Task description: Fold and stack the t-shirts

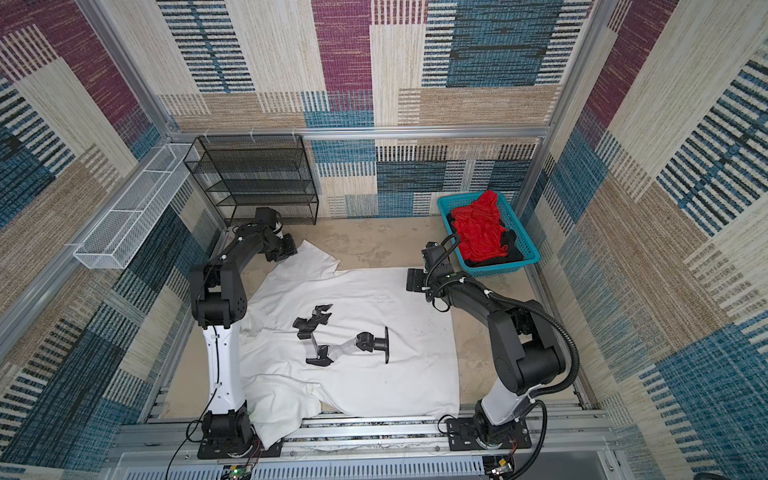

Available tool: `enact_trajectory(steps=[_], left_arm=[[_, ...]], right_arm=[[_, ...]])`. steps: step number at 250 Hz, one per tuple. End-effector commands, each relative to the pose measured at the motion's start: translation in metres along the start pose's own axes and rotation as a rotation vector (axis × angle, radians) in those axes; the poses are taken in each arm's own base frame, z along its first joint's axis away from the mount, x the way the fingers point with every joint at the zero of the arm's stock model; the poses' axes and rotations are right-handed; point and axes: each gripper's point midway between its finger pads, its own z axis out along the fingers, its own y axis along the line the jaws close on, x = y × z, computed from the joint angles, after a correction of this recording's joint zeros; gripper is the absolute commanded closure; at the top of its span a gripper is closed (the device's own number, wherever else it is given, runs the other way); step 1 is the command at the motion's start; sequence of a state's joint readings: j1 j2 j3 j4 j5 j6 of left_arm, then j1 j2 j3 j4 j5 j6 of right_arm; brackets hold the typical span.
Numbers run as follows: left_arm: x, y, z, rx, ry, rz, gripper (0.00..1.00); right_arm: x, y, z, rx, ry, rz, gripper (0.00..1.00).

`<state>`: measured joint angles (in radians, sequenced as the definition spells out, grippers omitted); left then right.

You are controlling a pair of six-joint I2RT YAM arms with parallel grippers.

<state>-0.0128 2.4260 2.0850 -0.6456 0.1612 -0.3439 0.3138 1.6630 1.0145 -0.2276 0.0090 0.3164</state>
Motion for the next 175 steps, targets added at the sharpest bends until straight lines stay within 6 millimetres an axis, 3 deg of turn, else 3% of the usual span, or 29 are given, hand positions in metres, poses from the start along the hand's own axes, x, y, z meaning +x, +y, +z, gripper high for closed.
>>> enact_trajectory(steps=[1,38,84,115,151,175], left_arm=[[0.0,-0.003,0.006,-0.03,0.027,0.057,0.6],[0.0,0.002,0.013,-0.123,0.059,0.062,0.59],[-0.002,-0.01,0.019,-0.157,0.048,0.111,0.57],[0.009,0.0,0.02,-0.217,0.098,0.08,0.6],[0.03,0.013,0.019,-0.264,0.168,0.07,0.67],[0.038,0.02,0.012,-0.293,0.181,0.072,0.78]], right_arm=[[-0.007,0.006,0.005,-0.039,-0.024,-0.001,0.14],[-0.004,0.008,0.009,-0.054,-0.013,0.005,0.14],[-0.003,0.005,0.01,-0.047,-0.014,-0.002,0.14],[0.0,0.005,0.01,-0.054,-0.011,0.002,0.14],[0.001,0.005,0.007,-0.062,-0.013,0.002,0.14],[0.0,0.004,0.003,-0.062,-0.018,-0.001,0.14]])
